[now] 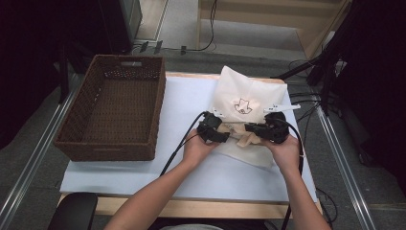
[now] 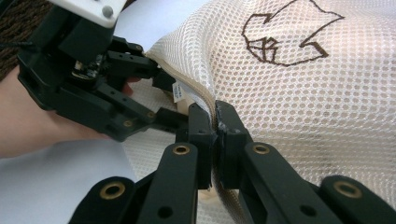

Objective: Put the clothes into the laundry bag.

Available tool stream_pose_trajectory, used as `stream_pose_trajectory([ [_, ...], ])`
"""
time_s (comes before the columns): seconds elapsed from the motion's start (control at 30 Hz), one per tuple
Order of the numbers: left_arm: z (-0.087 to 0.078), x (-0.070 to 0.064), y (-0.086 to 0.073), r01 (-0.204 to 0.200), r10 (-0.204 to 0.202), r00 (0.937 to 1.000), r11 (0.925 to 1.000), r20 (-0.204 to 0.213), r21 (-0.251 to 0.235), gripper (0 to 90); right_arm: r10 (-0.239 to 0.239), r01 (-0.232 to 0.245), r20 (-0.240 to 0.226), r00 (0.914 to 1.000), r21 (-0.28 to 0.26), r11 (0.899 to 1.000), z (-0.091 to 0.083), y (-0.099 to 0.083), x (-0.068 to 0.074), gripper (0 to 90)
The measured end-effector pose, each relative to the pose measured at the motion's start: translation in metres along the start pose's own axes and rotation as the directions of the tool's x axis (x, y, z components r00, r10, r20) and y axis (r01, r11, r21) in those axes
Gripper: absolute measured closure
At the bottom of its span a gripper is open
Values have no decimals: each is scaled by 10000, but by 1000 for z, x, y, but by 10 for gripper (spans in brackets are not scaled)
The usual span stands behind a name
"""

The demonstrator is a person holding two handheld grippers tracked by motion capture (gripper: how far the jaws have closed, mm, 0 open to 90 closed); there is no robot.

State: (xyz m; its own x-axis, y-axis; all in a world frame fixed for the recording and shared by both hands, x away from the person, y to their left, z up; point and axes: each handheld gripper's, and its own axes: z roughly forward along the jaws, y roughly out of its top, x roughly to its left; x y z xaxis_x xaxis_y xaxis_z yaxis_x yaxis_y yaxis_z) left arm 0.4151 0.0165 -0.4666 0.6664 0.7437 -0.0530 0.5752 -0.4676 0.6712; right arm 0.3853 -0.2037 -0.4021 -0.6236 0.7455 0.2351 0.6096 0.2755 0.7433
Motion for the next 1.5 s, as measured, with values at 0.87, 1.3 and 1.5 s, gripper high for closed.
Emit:
stream_pose_trajectory([
  [0.87, 21, -11, 54, 1378, -1279, 9808, 9887, 1470, -589, 826, 101, -101, -66, 9999, -100, 9999, -1, 0, -2, 882],
  [1.3, -7, -6, 34, 700, -647, 9838, 9972, 1673, -259, 654, 126, -125, 67, 9999, -103, 9999, -3, -1, -4, 882],
  [1.5, -26, -17, 24, 180, -98, 9794, 9991, 2016, -390, 593, 180, -179, 71, 9998, -135, 9997, -5, -1, -7, 882],
])
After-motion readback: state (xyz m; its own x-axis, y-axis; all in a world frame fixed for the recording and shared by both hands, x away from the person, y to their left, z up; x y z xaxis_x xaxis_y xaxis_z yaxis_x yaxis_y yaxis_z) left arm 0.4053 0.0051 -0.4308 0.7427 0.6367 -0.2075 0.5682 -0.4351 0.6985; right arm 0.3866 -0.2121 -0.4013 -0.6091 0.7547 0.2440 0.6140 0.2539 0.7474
